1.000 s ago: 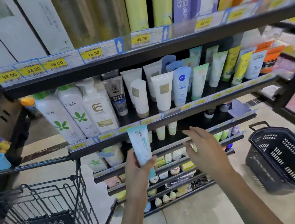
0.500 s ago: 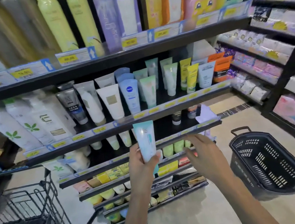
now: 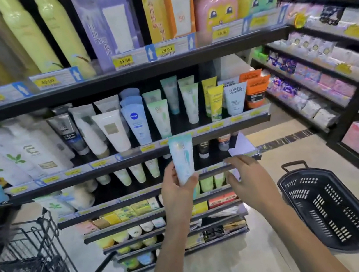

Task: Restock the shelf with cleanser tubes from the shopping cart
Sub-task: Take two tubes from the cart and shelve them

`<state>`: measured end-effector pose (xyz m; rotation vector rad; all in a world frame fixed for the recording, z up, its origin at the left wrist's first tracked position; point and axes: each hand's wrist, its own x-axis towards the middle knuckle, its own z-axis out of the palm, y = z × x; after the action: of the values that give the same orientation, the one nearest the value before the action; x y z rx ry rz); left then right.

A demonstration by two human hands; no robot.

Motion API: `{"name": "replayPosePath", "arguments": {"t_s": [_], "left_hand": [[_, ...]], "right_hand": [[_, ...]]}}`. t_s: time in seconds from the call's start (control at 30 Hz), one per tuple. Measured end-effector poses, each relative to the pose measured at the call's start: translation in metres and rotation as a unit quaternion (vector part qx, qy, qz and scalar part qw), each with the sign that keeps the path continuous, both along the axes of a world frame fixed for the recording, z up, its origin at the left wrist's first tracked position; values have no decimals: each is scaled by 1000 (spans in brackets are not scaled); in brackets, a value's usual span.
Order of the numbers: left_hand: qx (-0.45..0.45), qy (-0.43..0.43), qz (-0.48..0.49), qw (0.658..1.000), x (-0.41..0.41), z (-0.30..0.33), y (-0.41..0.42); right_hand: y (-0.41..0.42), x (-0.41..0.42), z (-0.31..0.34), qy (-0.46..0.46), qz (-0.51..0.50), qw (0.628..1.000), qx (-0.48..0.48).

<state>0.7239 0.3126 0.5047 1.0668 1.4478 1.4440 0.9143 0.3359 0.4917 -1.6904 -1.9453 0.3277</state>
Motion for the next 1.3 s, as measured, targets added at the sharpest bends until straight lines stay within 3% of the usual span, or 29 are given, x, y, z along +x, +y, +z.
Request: {"name": "replayPosePath", "arguments": {"t_s": [0.23, 0.5, 0.67, 0.9, 1.3], "left_hand": [[38, 49, 46, 997, 18, 4, 59], [66, 64, 78, 993, 31, 13, 110], [55, 139, 136, 979, 40, 14, 138], [51, 172, 202, 963, 59, 24, 161], [18, 203, 273, 940, 79, 35, 185]], "right_hand": [[55, 16, 5, -3, 6, 997, 81], [130, 41, 13, -53, 15, 995, 87], [160, 49, 9, -83, 41, 988, 122], [178, 61, 0, -124, 83, 973, 176], [183, 71, -5, -109, 129, 942, 289]]}}
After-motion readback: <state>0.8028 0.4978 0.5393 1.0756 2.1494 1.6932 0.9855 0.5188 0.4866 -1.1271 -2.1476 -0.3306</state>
